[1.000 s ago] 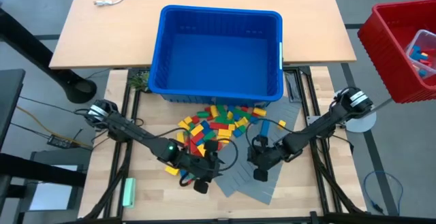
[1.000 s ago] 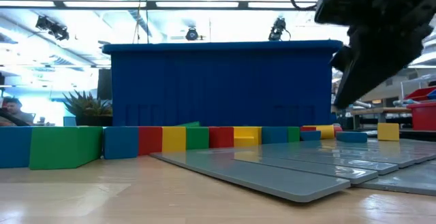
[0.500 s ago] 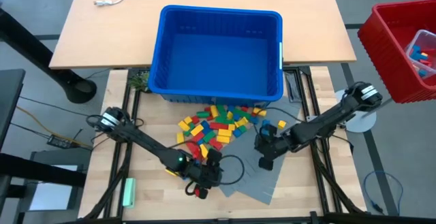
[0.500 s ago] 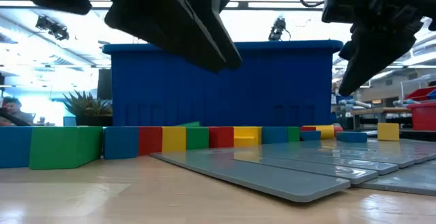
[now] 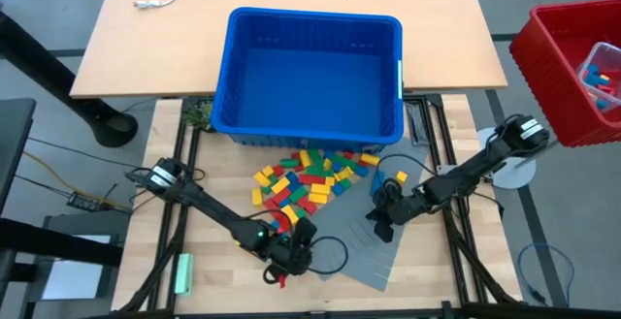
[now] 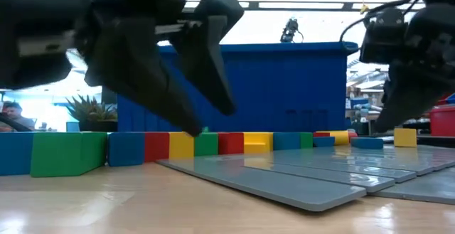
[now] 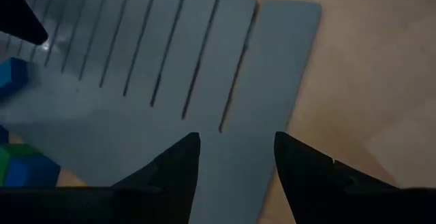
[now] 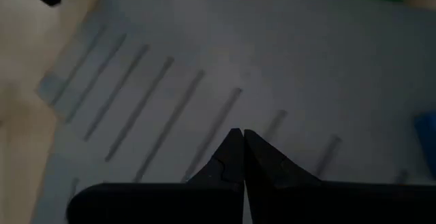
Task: Sort blocks
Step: Assemble the blue bin using gray bin divider
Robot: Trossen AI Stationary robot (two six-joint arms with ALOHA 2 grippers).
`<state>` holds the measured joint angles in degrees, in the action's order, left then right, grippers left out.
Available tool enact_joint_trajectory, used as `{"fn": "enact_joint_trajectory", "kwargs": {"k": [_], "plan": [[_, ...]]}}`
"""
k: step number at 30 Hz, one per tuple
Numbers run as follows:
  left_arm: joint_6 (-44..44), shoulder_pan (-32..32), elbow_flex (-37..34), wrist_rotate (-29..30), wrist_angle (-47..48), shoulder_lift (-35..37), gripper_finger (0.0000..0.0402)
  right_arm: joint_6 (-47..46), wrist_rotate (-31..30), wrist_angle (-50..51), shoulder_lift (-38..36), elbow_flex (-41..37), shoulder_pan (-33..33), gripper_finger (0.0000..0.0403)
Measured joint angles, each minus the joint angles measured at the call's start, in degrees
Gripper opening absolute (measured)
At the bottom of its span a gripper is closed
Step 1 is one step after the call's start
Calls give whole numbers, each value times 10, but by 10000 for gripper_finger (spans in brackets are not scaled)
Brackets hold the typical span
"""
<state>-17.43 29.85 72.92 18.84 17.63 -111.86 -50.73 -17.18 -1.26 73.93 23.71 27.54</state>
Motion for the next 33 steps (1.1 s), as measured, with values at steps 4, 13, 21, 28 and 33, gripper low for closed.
{"fn": "enact_joint_trajectory", "kwargs": {"k": [4, 13, 21, 28, 33], "plan": [[-5, 3, -1, 1, 12, -12, 198, -9, 1, -47, 15, -26, 1, 0], [-17, 10, 0, 8, 14, -21, 198, -21, 13, -90, 61, -30, 2, 0], [-54, 14, 3, 23, 5, -58, 197, -24, 13, -137, 101, -30, 2, 0], [-76, 22, 44, 25, 67, -59, 197, -31, 14, -137, 106, -30, 2, 0], [-25, 29, 68, -52, 80, -61, 198, -29, 16, -142, 103, -30, 1, 0]]}}
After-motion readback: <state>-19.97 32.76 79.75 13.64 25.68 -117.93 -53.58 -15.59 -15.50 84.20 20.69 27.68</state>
